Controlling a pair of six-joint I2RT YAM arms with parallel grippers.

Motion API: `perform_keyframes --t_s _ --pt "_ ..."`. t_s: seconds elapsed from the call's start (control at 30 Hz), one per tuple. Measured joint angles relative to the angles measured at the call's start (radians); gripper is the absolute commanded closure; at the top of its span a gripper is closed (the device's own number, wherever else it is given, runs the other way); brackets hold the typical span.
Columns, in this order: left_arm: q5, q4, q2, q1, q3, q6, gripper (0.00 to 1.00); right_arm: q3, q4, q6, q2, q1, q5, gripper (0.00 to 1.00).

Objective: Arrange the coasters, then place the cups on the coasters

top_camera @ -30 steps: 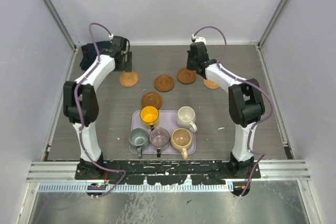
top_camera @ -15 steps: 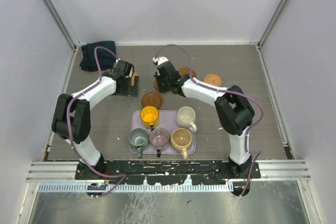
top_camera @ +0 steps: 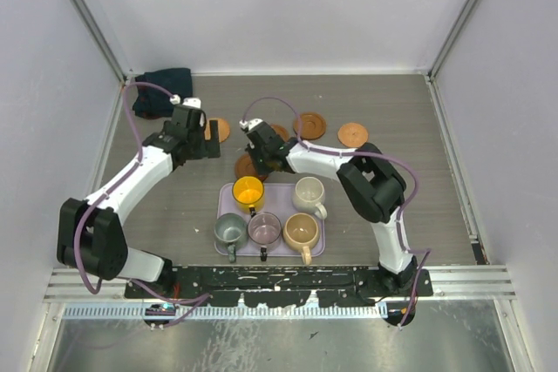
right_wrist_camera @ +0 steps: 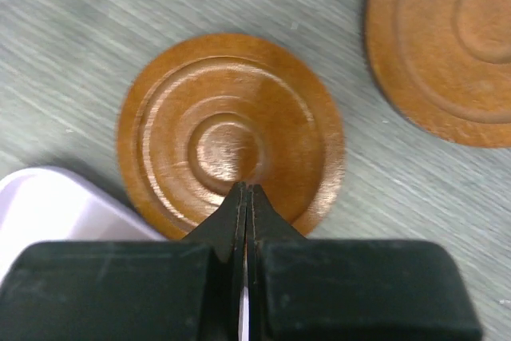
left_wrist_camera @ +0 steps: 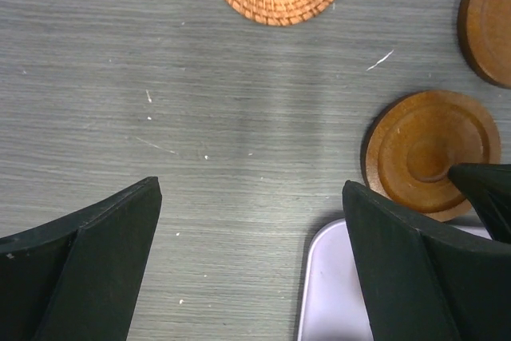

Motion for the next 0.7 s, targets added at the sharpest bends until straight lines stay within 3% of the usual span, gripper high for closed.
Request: perform_keyframes --t_s 0.2,0.7 --pt "-0.002 0.000 0.000 0.000 -0.034 -0.009 0.02 0.064 0.006 0.009 0.069 0.031 0.003 0.99" --pt "-0.030 0.002 0.009 0.000 -0.035 -0.014 0.02 0.462 -0.052 0.007 0.328 0.017 0.023 0.98"
